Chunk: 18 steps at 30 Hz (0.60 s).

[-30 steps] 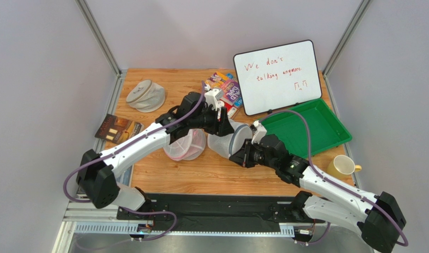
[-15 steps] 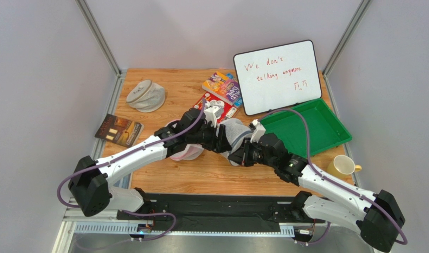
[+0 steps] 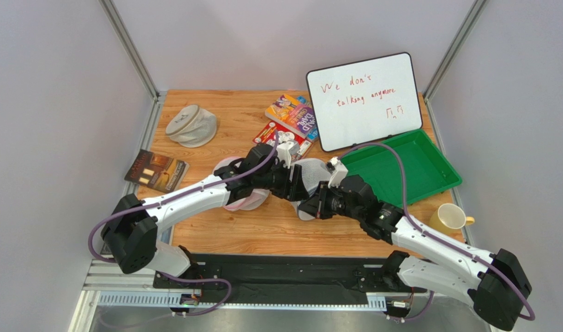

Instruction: Unzip the laundry bag and remove the bra

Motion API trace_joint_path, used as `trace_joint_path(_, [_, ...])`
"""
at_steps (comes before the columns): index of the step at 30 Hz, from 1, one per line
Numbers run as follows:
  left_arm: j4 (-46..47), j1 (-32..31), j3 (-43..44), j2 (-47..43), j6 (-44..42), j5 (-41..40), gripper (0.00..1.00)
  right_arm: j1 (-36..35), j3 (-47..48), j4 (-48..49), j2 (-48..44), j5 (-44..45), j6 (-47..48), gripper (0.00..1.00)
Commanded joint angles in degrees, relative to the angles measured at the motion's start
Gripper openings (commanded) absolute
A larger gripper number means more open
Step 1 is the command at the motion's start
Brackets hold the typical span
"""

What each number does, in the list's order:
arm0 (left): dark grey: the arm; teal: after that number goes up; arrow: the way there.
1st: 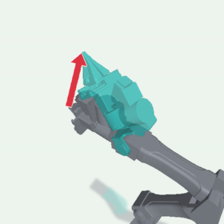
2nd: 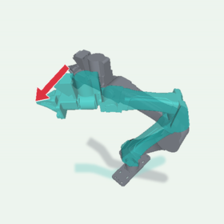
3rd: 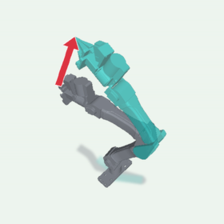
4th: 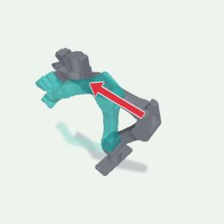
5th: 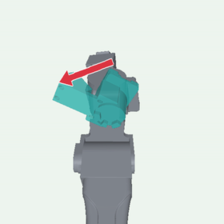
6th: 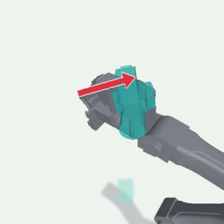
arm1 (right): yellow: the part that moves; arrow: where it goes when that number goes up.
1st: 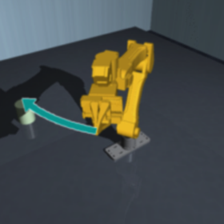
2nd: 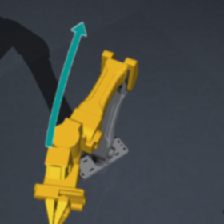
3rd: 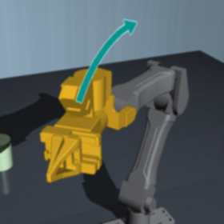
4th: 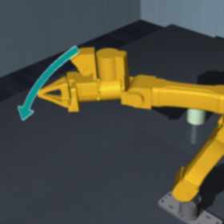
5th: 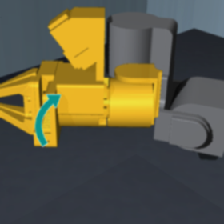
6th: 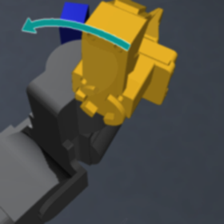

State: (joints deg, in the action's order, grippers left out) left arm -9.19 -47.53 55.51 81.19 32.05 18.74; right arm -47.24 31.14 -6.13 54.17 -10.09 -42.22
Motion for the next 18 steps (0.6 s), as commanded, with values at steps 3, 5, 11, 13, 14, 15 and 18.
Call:
trace_joint_path(3, [2.2,-1.1,1.7,2.1,-0.6,2.3,0.56,-0.5,1.6,2.6,-0.7,0.0,-0.2,0.0])
trace_joint_path(5, [2.2,-1.1,1.9,2.5,-0.6,2.3,0.47,-0.5,1.6,2.5,-0.9,0.1,-0.2,0.0])
trace_joint_path(11, [3.3,-1.2,2.9,3.3,0.2,3.0,0.17,-0.5,1.4,2.2,-1.4,0.2,-0.3,0.0])
trace_joint_path(13, [3.9,-1.1,3.3,3.5,0.6,3.6,0.1,-0.5,1.4,1.9,-1.5,0.4,-0.3,0.0])
trace_joint_path(14, [4.3,-1.1,3.6,3.6,0.8,3.8,0.06,-0.5,1.2,1.8,-1.7,0.3,-0.3,0.0])
trace_joint_path(15, [4.8,-1.2,3.6,3.7,1.0,4.0,0.0,-0.5,1.2,1.8,-1.8,0.4,-0.3,0.0])
trace_joint_path(18, [5.7,-1.2,4.2,4.0,1.9,4.2,0.0,-0.5,0.9,1.7,-2.1,0.3,-0.5,0.0])
